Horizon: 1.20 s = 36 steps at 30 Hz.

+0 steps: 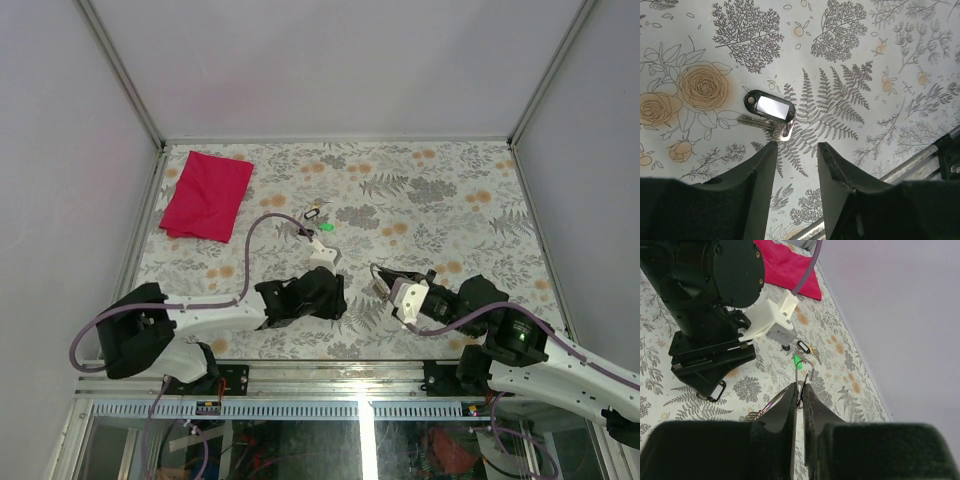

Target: Put the keys on the keyring

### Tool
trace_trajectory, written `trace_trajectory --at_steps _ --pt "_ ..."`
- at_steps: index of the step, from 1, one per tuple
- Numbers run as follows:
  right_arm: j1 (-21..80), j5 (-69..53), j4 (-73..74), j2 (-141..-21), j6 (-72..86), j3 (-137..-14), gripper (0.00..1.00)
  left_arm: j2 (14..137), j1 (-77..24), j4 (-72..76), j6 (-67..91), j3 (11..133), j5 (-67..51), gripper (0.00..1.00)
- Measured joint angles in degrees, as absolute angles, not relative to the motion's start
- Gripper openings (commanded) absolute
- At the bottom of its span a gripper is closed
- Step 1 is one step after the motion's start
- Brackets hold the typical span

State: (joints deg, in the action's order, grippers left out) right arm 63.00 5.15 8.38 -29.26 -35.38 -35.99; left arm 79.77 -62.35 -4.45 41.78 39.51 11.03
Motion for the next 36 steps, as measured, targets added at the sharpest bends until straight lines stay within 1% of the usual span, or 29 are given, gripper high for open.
trace_trajectory --at_steps 6,12,24,26,33,36 --pt "63.0 5.1 8.4 -29.5 -35.3 -35.7 0.0 84.4 -62.6 -3.6 40.8 40.8 11.2 0.39" --pt "63.0 5.1 8.4 -30.1 -35.3 -35.7 0.0 87.8 -62.6 -3.5 37.8 43.0 11.9 0.35" --pt "63.0 5.1 8.4 -30.7 -35.4 -35.7 0.0 90.7 -62.6 -3.4 34.7 44.2 12.5 0.28" --pt "63.0 5.1 8.4 -30.9 -35.4 -35.7 0.0 91.0 -62.6 -3.4 34.5 44.2 12.4 0.26" --pt "63.0 5.1 8.4 -31.0 -35.4 -35.7 0.0 92.0 -62.6 -3.4 33.9 44.2 12.4 0.09" --pt "63.0 5.1 8.4 -31.0 -35.4 -35.7 0.0 92.1 -62.6 -3.0 33.8 44.2 12.3 0.06"
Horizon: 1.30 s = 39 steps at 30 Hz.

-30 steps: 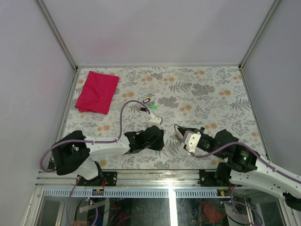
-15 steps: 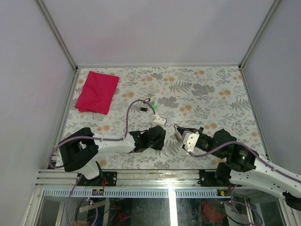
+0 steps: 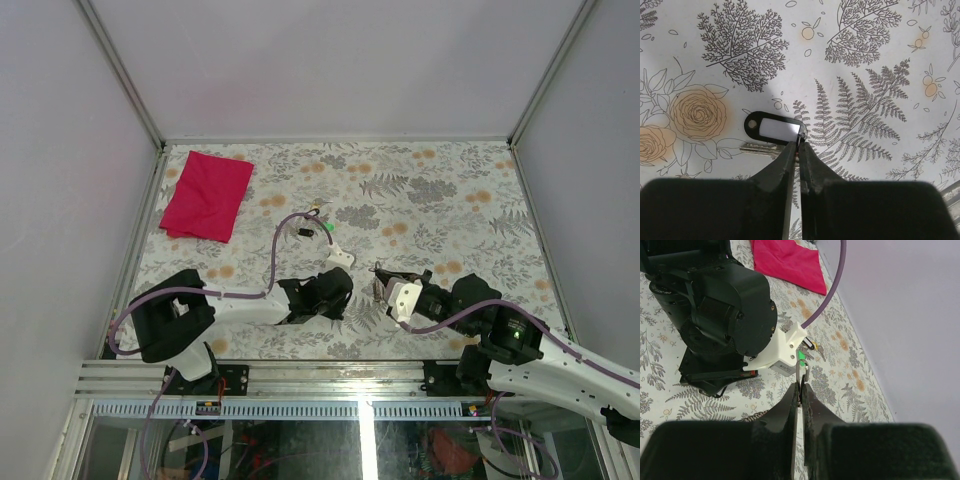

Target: Put the keys on the keyring

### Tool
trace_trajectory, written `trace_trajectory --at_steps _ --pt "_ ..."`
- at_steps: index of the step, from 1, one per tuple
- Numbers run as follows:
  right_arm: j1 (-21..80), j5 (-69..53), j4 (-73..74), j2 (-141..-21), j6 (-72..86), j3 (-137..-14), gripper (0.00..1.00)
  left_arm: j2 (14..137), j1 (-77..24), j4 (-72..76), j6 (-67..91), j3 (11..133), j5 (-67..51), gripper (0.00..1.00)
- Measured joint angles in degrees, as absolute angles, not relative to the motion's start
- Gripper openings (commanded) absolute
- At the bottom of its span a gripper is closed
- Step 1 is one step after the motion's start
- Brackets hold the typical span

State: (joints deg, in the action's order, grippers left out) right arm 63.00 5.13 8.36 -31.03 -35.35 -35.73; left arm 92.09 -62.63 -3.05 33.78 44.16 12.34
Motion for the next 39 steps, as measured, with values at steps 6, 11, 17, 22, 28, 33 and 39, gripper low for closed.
trace_trajectory --at_steps 6,11,17,22,28,33,39 --pt "63.0 5.1 8.3 -31.0 -35.4 -35.7 0.0 92.1 -62.6 -2.1 33.6 44.2 11.9 0.0" --pt "63.0 5.1 8.4 -31.0 -35.4 -35.7 0.0 92.1 -62.6 -2.0 33.6 44.1 11.8 0.0" --pt "63.0 5.1 8.4 -31.0 -35.4 -35.7 0.0 90.0 -62.6 -0.4 33.1 42.2 11.8 0.3" --pt "63.0 5.1 8.3 -31.0 -35.4 -35.7 0.0 83.2 -62.7 2.2 31.6 38.4 11.8 0.45" --pt "63.0 5.1 8.4 -30.9 -35.0 -35.7 0.0 69.8 -62.7 5.8 27.4 32.8 11.8 0.46" --pt "63.0 4.6 8.4 -30.7 -33.6 -35.7 0.0 55.4 -62.7 9.3 20.5 28.6 9.5 0.39" --pt "63.0 1.8 8.3 -30.8 -30.8 -35.7 0.0 43.2 -62.7 11.6 11.1 30.9 3.7 0.38"
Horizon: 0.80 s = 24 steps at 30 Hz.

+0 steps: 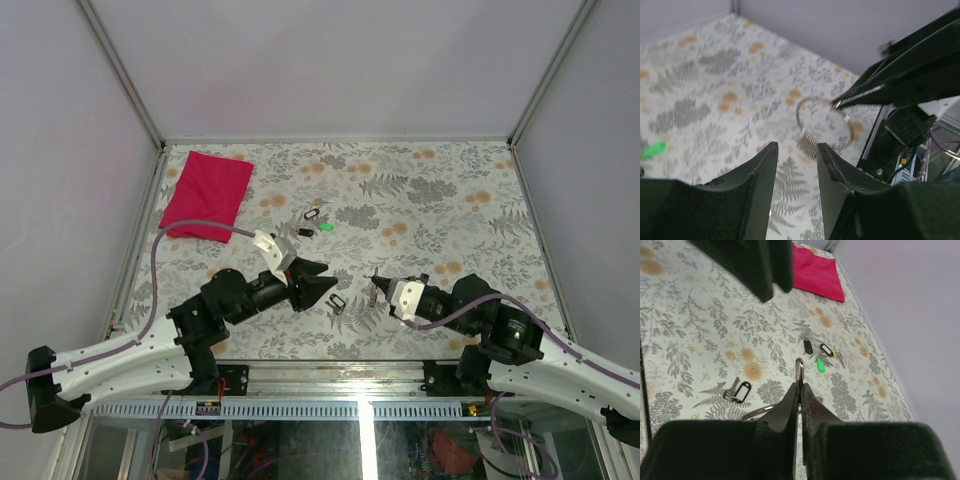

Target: Put the keys on the keyring

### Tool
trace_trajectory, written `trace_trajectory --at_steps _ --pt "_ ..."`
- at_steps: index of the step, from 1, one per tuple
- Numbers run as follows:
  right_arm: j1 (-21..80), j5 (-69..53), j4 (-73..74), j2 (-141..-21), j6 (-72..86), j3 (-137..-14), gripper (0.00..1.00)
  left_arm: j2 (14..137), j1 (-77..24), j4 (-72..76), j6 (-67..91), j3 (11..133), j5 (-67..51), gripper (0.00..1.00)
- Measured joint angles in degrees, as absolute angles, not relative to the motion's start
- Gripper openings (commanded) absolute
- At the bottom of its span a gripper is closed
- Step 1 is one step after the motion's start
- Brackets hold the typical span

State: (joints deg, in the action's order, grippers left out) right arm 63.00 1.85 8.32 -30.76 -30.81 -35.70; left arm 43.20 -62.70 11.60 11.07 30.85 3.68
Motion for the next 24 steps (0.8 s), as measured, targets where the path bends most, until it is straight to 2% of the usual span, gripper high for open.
trace_trajectory --at_steps 11,20,24 --pt "63.0 -4.3 8.3 -32.4 -26.8 -35.9 0.0 51.0 -62.7 1.1 -2.9 48.8 -11.3 0.38" --pt "63.0 -6.6 8.3 -32.4 -25.3 -37.0 0.0 55.6 -62.7 -7.9 -8.5 52.3 -16.5 0.41" --pt "63.0 -7.2 8.3 -32.4 -25.0 -37.4 0.0 56.1 -62.7 -9.4 -9.3 52.7 -16.8 0.36"
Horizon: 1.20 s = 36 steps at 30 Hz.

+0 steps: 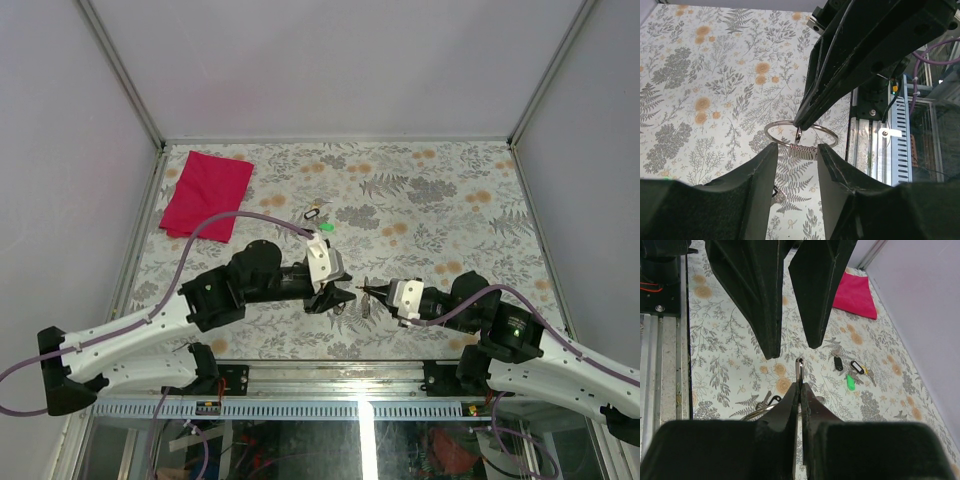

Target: Put the keys on the keyring

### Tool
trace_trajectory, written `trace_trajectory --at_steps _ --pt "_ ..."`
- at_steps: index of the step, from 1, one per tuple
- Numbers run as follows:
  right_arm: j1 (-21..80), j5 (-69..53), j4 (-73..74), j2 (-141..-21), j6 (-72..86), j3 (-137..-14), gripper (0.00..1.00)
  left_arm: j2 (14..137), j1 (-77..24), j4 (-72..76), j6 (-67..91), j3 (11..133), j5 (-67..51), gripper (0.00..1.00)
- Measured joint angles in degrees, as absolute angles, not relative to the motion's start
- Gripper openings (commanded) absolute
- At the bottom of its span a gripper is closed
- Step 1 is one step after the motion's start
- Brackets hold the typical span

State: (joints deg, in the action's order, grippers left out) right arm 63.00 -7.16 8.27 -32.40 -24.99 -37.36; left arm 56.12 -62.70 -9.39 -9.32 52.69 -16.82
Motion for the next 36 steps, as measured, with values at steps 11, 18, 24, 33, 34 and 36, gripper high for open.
trace_trajectory --at_steps 11,18,24,33,34,36 --pt "63.0 -7.3 8.3 -32.6 -24.8 -37.4 0.0 58.3 -62.7 -9.9 -9.8 53.7 -18.2 0.28" --pt "63.0 -8.3 8.3 -32.9 -24.4 -37.5 0.0 59.1 -62.7 -9.9 -9.8 53.7 -18.7 0.22" --pt "63.0 -8.7 8.3 -33.0 -24.2 -37.5 0.0 59.5 -62.7 -9.9 -9.8 53.8 -18.8 0.08" --pt "63.0 -8.6 8.3 -33.1 -24.0 -37.5 0.03 60.3 -62.7 -10.2 -9.7 54.6 -19.1 0.0" --pt "63.0 -8.5 8.3 -33.0 -24.0 -37.5 0.06 60.3 -62.7 -10.2 -9.5 54.6 -19.1 0.0" --pt "63.0 -8.4 8.3 -32.8 -24.0 -37.5 0.15 60.3 -62.7 -10.1 -8.9 54.7 -19.0 0.0"
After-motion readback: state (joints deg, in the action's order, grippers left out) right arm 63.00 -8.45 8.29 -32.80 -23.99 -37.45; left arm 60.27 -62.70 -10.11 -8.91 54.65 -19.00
